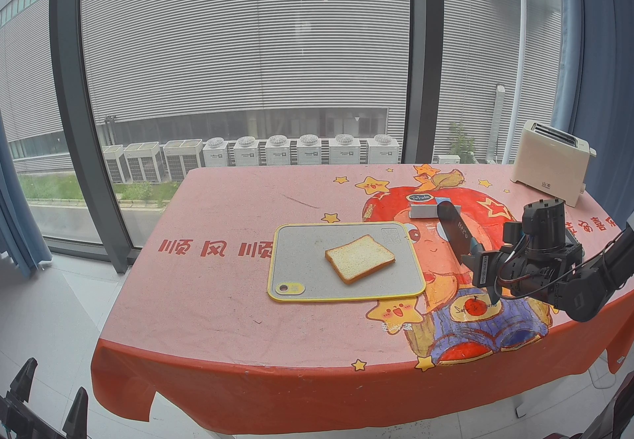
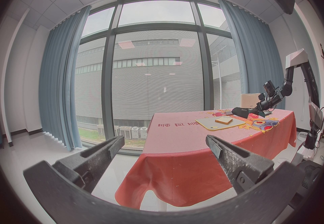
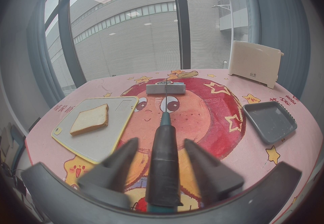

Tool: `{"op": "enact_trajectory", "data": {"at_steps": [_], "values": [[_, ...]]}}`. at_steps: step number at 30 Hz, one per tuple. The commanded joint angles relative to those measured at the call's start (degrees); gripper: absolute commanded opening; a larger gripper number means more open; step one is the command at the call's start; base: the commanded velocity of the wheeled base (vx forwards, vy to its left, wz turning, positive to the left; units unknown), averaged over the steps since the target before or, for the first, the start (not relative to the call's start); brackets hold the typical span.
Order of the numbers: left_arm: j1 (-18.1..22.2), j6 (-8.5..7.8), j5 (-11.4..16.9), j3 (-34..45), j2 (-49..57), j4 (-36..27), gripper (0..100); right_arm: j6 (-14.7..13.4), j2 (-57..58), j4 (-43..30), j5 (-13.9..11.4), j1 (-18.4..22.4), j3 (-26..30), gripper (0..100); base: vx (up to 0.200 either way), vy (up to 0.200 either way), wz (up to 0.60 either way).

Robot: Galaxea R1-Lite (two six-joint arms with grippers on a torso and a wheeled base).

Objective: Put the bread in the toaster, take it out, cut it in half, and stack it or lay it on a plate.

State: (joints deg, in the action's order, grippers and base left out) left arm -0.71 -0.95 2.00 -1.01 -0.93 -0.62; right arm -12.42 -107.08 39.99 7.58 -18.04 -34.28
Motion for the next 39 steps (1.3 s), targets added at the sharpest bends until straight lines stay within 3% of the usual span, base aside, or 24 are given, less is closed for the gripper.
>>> {"op": "enact_trajectory", "data": {"at_steps": [1,25,39], "values": [[0.00,-0.02,-0.07,0.84,0.31,0.01,100,-0.15,0.21,0.01,-0.02,-0.15,0.18,0,0.000,0.000,0.00],[0.00,0.07,-0.07,0.84,0.31,0.01,100,0.64,6.36,-0.17,-0.02,-0.06,-0.35,0,0.000,0.000,0.00],[0.00,0.07,-0.07,0.84,0.31,0.01,100,4.07,9.35,-0.70,-0.90,-1.91,-0.44,0,0.000,0.000,0.00]]}}
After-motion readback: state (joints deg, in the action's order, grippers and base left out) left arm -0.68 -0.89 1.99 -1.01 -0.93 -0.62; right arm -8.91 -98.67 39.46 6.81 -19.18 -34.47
